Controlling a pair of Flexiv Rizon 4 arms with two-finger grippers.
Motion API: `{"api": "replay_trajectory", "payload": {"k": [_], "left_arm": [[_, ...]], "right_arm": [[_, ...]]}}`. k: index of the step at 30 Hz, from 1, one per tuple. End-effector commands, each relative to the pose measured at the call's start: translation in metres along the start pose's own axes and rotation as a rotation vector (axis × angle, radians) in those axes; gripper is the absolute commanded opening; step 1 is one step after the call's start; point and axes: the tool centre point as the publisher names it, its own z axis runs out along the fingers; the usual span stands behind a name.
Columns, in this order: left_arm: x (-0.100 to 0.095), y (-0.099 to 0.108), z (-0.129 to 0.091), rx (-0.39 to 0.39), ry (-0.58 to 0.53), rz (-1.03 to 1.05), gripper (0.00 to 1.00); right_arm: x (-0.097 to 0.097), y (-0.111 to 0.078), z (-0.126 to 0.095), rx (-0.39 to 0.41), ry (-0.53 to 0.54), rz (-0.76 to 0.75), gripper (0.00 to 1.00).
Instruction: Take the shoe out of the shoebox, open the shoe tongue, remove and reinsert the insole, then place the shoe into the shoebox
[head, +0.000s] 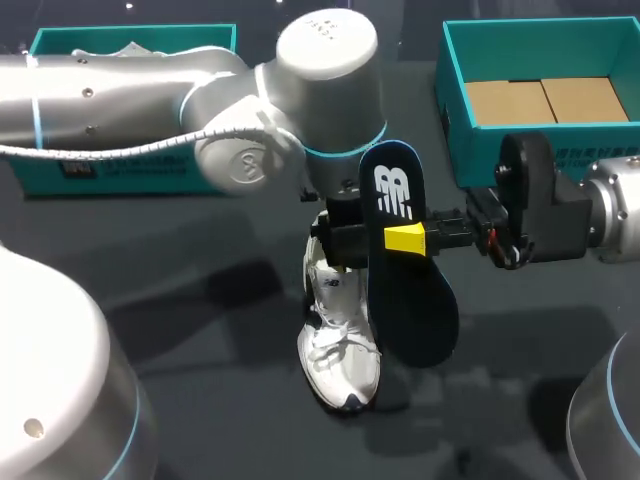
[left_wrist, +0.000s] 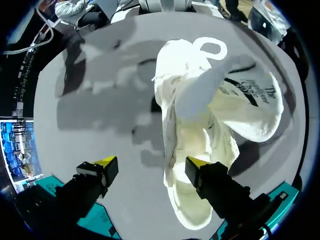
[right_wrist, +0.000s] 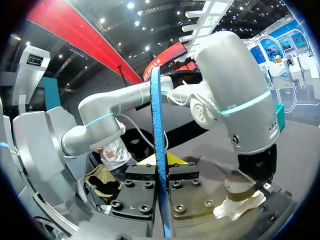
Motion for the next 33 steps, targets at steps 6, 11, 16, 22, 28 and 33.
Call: {"api": "replay_trajectory", "payload": {"k": [6,11,16,22,28,33], "left_arm": [[0.027,-0.002,-0.077,-0.008,-0.362,-0.159,1.00],[0.027,-0.002,-0.077,-0.008,-0.362,-0.159,1.00],[0.026,0.006,-0.083,-0.061,-0.454,-0.176,1.00],[0.008,0.017,-0.101,-0.112,-0.633,-0.148,1.00],[-0.005,0.016,-0.122,-0.161,-0.767,-0.127,1.00],[-0.005,0.016,-0.122,-0.161,-0.767,-0.127,1.00]], "right_arm": [[0.001,-0.001,0.001,0.000,-0.004,0.001,0.00],[0.001,-0.001,0.001,0.000,-0.004,0.001,0.00],[0.001,-0.001,0.001,0.000,-0.004,0.001,0.00],[0.001,-0.001,0.001,0.000,-0.004,0.001,0.00],[0.001,-0.001,0.001,0.000,-0.004,0.001,0.00],[0.001,-0.001,0.001,0.000,-0.004,0.001,0.00]]}}
